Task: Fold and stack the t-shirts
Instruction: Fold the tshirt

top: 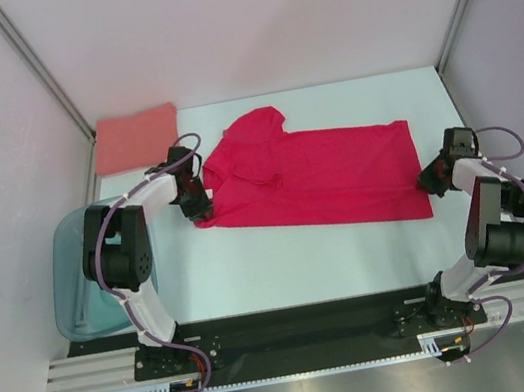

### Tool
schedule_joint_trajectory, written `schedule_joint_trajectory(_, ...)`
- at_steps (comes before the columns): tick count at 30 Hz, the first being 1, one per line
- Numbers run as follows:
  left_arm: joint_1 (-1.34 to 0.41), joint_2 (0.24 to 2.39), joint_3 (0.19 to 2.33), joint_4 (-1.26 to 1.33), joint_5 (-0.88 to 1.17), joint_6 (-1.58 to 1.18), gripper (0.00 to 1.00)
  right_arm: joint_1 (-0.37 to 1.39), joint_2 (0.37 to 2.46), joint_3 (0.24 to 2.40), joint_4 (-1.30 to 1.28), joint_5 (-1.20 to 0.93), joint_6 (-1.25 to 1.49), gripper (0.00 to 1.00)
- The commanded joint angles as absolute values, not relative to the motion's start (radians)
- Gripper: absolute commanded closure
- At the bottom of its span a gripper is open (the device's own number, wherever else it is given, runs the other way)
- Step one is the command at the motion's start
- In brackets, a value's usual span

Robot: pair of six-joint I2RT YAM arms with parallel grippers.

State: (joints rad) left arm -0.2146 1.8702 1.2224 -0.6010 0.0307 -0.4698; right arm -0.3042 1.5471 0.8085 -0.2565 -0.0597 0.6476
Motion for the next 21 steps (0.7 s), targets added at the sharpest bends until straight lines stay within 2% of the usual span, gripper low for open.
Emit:
schedule_joint_trajectory(1,-0.196,1.887,1.216,-0.604,-0.028,-0.449,0.72,-0.316,1.554,0.836,-0.236,-0.032,0.647,0.94)
schedule_joint_trajectory(5,-0.198,1.87,1.213,-0.604,-0.034,-0.446,0.72,-0.325,1.581,0.844,-0.224,-0.055,0.617,0.89)
schedule_joint_trajectory(8,-0.198,1.838,1.212,-0.604,-0.04,-0.442,0.71,-0.327,1.569,0.859,-0.238,-0.069,0.562,0.73)
schedule_joint_trajectory(9,-0.199,1.806,1.215,-0.606,-0.038,-0.44,0.69,-0.327,1.557,0.864,-0.244,-0.074,0.545,0.64)
schedule_joint_trajectory(11,-0.201,1.773,1.23,-0.615,-0.02,-0.437,0.68,-0.318,1.494,0.874,-0.264,-0.066,0.505,0.54)
schedule_joint_trajectory(12,-0.199,1.74,1.236,-0.62,-0.012,-0.436,0.62,-0.313,1.473,0.876,-0.267,-0.06,0.489,0.47)
schedule_joint_trajectory(15,-0.199,1.68,1.264,-0.617,0.047,-0.436,0.52,-0.261,1.385,0.902,-0.281,-0.051,0.456,0.35)
schedule_joint_trajectory(17,-0.199,1.675,1.29,-0.568,0.153,-0.425,0.46,-0.181,1.345,0.907,-0.252,-0.063,0.466,0.29)
schedule_joint_trajectory(19,-0.201,1.721,1.322,-0.517,0.237,-0.411,0.44,-0.102,1.341,0.904,-0.169,-0.127,0.486,0.27)
schedule_joint_trajectory(21,-0.209,1.778,1.382,-0.493,0.323,-0.396,0.44,0.053,1.376,0.919,-0.112,-0.144,0.492,0.23)
